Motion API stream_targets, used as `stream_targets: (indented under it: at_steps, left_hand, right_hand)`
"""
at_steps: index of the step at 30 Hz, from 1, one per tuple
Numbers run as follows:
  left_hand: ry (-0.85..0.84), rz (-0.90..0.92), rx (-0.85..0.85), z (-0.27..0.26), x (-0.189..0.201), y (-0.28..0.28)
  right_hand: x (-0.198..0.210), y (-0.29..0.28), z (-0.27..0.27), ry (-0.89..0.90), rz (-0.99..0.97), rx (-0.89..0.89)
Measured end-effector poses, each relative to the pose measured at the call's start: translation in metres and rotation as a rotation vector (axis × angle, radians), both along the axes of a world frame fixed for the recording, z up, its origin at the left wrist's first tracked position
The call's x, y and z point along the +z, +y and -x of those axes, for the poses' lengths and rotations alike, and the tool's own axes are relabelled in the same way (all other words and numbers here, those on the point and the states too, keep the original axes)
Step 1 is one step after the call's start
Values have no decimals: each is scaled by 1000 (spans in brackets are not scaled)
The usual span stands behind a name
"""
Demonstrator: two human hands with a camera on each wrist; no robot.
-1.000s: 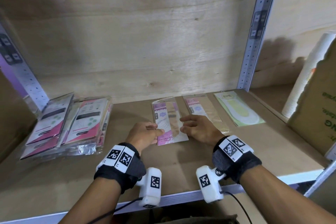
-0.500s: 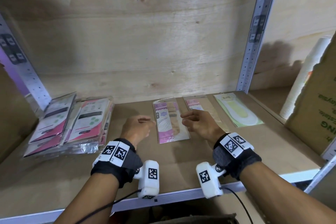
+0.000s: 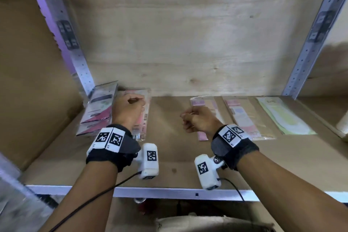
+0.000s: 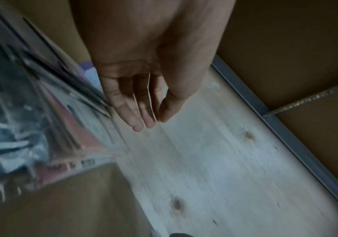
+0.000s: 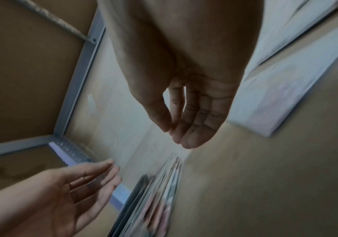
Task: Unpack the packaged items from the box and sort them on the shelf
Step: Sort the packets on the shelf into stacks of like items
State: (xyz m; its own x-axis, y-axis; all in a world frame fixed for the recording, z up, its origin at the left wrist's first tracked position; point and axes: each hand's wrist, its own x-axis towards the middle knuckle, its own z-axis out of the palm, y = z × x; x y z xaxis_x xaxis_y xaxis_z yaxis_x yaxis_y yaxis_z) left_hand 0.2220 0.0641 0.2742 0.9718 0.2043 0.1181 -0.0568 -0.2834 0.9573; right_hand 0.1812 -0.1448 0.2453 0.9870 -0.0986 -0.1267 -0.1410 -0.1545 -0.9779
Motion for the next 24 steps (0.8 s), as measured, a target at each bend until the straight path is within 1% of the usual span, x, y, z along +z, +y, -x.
stream_targets:
  at_steps: [5,7,10,11,13,16,19,22,23,24]
  left_hand:
    - [11,-18,101,-3,5,42]
    - [6,-24,137,-1,6,55]
    - [-22,-37,164,0,7,66]
    - [-24,-35,160,0,8,69]
    - [-8,-41,146,2,8,73]
    - [9,-74,126,5,8,76]
    - [13,-99,122,5,9,77]
    - [30,-215,45,5,5,71]
    - [42,-281,-9,4,3,68]
    - [49,-356,-71,5,1,65]
  right_hand:
    - [-8,61,-39,48,62,73]
    - [-9,84,-54,51,151,115]
    - [-16,107,-72,3,282,136]
    - [-20,114,-77,-1,279,150]
    - [-29,122,-84,47,237,150]
    - [-33,122,-86,65,278,147]
    - [-25,112,-79,63,338,116]
    - [-14,89,-68,77,405,123]
    - [-9,81,-60,79,368,134]
    - [-5,74,-52,69,273,136]
